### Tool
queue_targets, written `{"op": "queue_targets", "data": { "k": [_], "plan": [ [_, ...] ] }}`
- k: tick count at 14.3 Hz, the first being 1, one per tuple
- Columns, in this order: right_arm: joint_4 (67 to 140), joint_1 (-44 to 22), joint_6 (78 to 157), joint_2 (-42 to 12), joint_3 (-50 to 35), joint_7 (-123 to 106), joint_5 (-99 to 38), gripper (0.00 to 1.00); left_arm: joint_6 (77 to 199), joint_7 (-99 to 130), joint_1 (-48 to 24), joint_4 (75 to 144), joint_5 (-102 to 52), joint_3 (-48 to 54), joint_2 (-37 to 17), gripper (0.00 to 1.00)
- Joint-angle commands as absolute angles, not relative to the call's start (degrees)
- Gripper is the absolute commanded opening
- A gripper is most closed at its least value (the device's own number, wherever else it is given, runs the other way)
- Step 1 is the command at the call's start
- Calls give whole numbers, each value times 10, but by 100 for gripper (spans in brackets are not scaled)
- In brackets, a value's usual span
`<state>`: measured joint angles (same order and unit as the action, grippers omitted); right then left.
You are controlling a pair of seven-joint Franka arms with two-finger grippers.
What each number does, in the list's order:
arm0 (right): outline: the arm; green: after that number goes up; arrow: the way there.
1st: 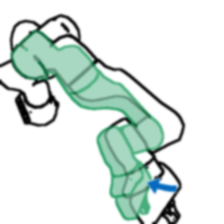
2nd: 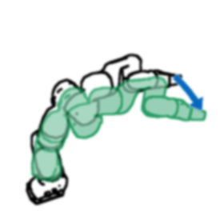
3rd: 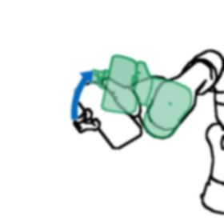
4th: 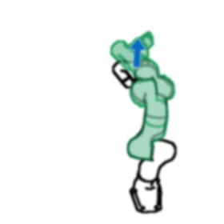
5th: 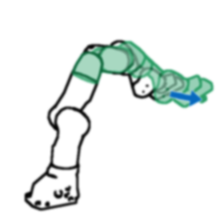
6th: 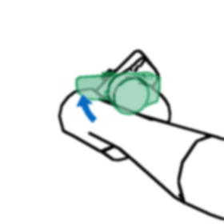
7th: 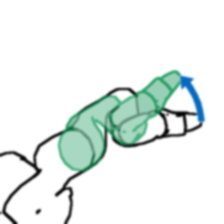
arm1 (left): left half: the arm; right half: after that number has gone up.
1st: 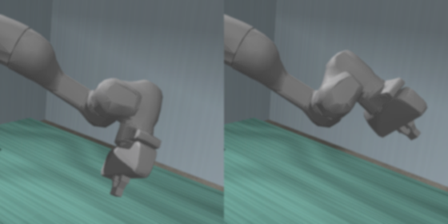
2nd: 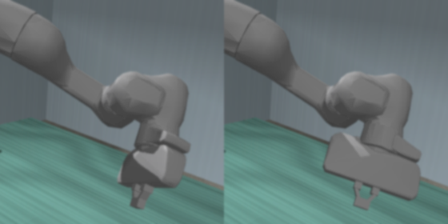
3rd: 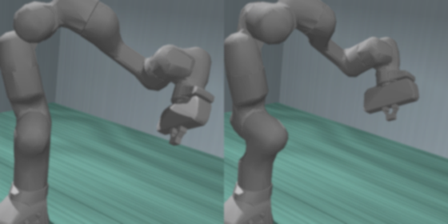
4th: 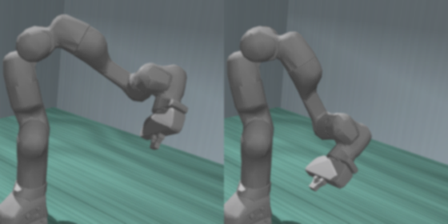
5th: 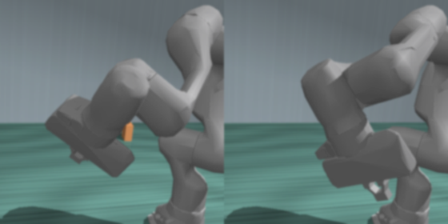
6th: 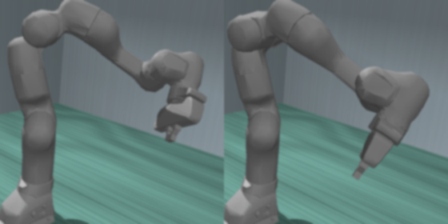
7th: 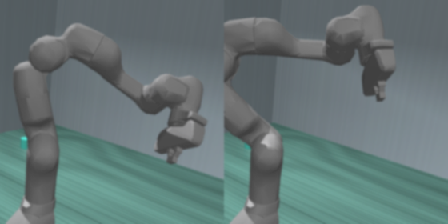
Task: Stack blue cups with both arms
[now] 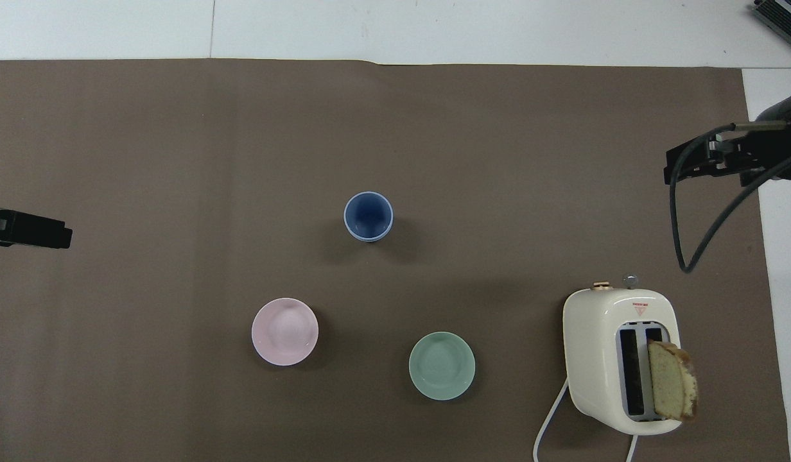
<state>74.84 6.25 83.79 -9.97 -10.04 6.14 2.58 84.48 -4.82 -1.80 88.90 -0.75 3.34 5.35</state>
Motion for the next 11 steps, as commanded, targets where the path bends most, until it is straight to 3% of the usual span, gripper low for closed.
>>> {"op": "queue_targets", "data": {
  "k": [1, 11],
  "plan": [
    [761, 72, 832, -87, -106, 53, 14, 100, 837, -54, -7, 893, -13, 38, 62, 100],
    [760, 71, 829, -76, -109, 51, 15, 100, 837, -54, -7, 893, -13, 38, 62, 100]
  ]
}}
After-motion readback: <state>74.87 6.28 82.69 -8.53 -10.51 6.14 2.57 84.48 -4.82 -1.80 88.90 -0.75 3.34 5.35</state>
